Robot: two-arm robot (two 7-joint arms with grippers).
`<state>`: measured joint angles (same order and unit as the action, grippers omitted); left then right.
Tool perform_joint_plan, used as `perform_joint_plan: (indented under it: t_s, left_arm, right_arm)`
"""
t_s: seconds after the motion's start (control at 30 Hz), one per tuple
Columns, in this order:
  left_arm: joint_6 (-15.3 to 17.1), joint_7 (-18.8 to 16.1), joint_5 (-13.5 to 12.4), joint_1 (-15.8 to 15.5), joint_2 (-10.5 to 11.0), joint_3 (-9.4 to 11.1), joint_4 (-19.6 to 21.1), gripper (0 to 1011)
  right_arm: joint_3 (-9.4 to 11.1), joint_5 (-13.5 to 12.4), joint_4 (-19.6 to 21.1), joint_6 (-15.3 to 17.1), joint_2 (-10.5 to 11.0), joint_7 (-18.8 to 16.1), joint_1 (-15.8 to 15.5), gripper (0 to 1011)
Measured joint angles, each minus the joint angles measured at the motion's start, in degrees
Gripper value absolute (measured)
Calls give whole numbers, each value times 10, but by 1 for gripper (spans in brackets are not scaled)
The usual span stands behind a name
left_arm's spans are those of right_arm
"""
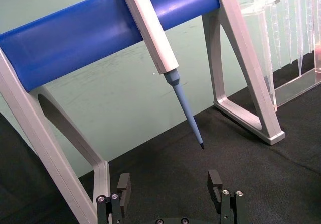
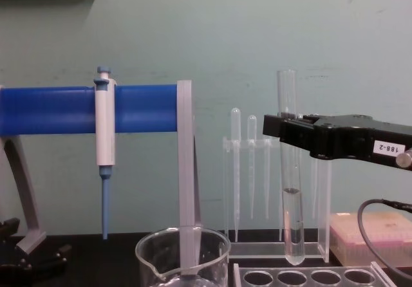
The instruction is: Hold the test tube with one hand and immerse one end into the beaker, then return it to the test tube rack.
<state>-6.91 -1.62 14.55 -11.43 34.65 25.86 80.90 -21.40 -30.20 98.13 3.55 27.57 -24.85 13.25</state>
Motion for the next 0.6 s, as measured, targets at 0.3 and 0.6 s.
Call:
perform_joint_plan:
  t_s: [0.3,0.6]
  left_arm:
    - [0,0,0,0,0,0,0,1000]
    - [0,0,0,0,0,0,0,1000]
  right_arm:
    - [0,0,0,0,0,0,0,227]
    - [0,0,0,0,0,0,0,227]
